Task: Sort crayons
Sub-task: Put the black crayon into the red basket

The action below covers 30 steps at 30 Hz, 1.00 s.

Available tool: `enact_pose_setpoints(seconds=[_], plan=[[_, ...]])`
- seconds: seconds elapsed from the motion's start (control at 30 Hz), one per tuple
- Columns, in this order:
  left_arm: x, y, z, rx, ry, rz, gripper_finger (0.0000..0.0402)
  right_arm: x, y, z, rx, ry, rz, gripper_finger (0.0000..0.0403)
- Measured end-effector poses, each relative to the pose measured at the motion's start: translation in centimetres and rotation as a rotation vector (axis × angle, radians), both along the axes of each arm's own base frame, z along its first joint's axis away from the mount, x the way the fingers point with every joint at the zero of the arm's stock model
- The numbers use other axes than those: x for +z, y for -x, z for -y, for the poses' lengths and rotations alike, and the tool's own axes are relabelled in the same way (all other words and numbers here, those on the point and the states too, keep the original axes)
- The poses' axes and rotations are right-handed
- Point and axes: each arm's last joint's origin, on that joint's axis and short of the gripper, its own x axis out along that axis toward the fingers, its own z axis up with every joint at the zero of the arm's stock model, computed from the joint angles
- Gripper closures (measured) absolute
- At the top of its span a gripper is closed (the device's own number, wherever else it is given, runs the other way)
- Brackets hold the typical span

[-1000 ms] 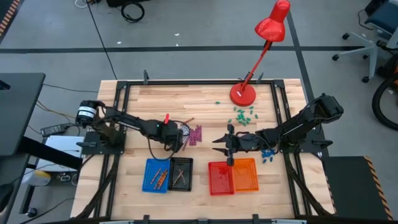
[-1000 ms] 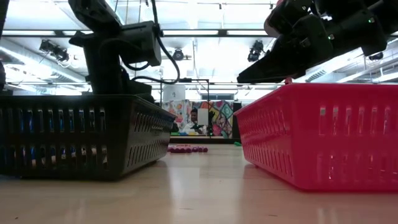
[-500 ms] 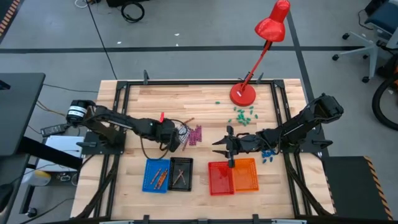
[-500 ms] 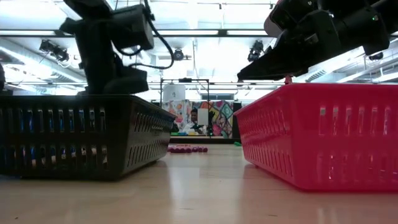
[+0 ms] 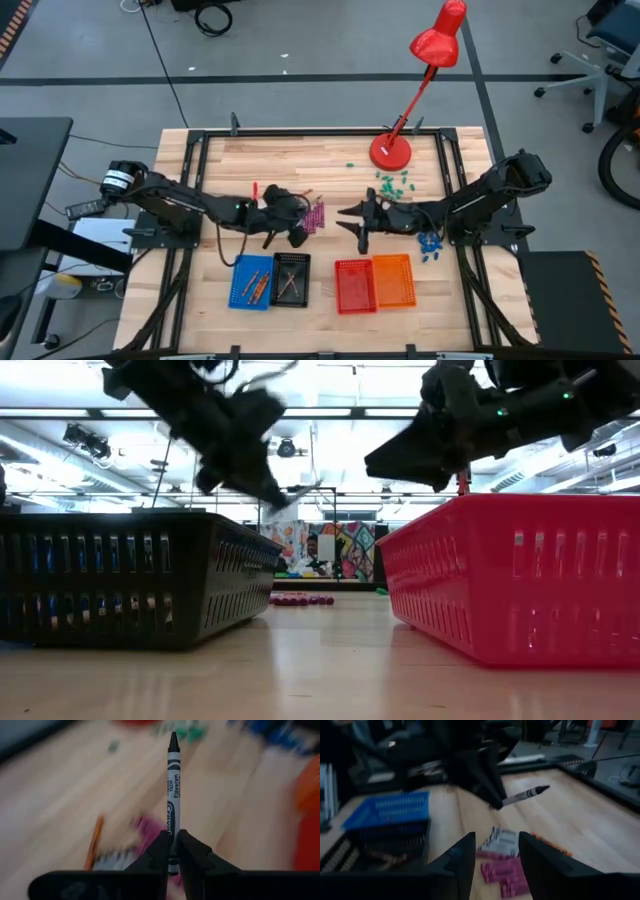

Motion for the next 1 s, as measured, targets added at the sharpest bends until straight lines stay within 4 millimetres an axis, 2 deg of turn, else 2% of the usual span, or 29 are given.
enact_pose_setpoints(seconds=[0.17, 0.33, 0.63, 0.8, 1.0], plan=[[1.5, -0.9, 0.5, -0.059, -0.081, 0.136, 0.0366, 0.8, -0.2, 0.7, -0.019, 0.010, 0.080, 0.0223], [2.2, -1.3, 0.6, -0.096, -0.134, 0.192, 0.0366, 1.5, -0.4, 1.0, -0.008, 0.030, 0.139, 0.0203], [3.0, -1.6, 0.5, -0.145, -0.190, 0.241, 0.0365, 2.7, -1.3, 2.9, 0.003, 0.027, 0.194, 0.0205], [3.2, -1.7, 0.4, -0.160, -0.226, 0.245, 0.0365, 4.1, -2.1, 3.5, 0.068, 0.026, 0.239, 0.0206], [3.7, -1.8, 0.4, -0.193, -0.310, 0.265, 0.0365, 4.9, -2.4, 3.8, 0.060, 0.057, 0.255, 0.0208]])
